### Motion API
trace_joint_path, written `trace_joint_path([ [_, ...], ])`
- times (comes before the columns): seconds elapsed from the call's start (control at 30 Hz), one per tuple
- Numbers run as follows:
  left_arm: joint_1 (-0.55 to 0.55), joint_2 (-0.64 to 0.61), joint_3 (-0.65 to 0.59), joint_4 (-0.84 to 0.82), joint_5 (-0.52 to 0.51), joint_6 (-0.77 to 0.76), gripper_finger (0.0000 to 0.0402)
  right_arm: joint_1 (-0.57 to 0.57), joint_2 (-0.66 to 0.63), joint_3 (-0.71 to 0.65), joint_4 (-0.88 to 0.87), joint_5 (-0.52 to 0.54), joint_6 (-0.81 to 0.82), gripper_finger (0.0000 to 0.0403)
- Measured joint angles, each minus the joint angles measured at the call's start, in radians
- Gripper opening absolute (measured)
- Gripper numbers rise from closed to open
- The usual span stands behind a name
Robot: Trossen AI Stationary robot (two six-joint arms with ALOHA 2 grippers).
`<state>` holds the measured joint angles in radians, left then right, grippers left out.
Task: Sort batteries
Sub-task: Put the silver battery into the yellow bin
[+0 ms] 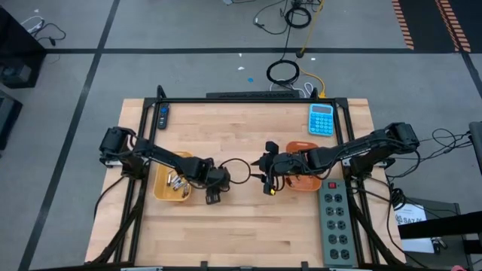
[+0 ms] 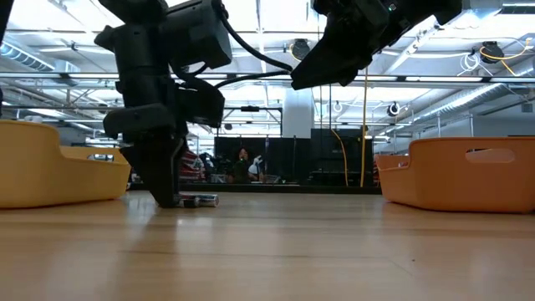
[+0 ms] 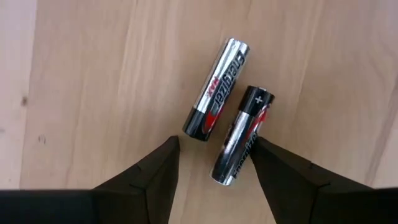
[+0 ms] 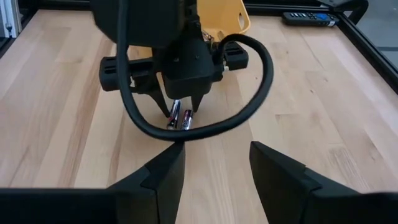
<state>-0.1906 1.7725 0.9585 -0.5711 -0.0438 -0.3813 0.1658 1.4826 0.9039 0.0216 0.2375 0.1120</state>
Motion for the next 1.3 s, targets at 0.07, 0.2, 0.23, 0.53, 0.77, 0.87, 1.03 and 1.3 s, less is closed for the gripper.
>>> trace_joint_path([
  [0.07,-0.012,0.001,0.0,-0.002,-0.016,-0.053,0.0214,0.0,0.0,0.0,0.0,0.0,0.0,0.0171],
  [0.2,-0.031,0.001,-0.002,0.005,-0.029,-0.126,0.0211,0.0,0.0,0.0,0.0,0.0,-0.001,0.0171],
  [0.23,-0.038,0.001,-0.003,0.008,-0.042,-0.121,0.0205,0.0,0.0,0.0,0.0,0.0,-0.004,0.0171],
  [0.53,-0.049,0.001,-0.004,0.065,-0.037,0.096,0.0063,0.0,0.0,0.0,0.001,0.0,-0.003,0.0171],
  [0.77,-0.053,0.001,-0.004,0.072,-0.036,0.129,0.0045,0.0,0.0,0.0,0.001,0.001,-0.003,0.0171],
  [0.87,-0.074,-0.018,-0.005,0.069,-0.055,0.116,0.0045,0.0,-0.001,0.0,-0.006,0.001,-0.003,0.0171],
  [1.03,-0.138,-0.129,-0.006,0.011,-0.038,0.002,0.0045,0.0,-0.001,0.0,-0.016,0.002,0.005,0.0171],
  [1.3,-0.354,-0.409,-0.004,-0.247,-0.299,-0.374,0.0045,-0.001,0.029,-0.001,0.035,0.076,0.037,0.0171],
])
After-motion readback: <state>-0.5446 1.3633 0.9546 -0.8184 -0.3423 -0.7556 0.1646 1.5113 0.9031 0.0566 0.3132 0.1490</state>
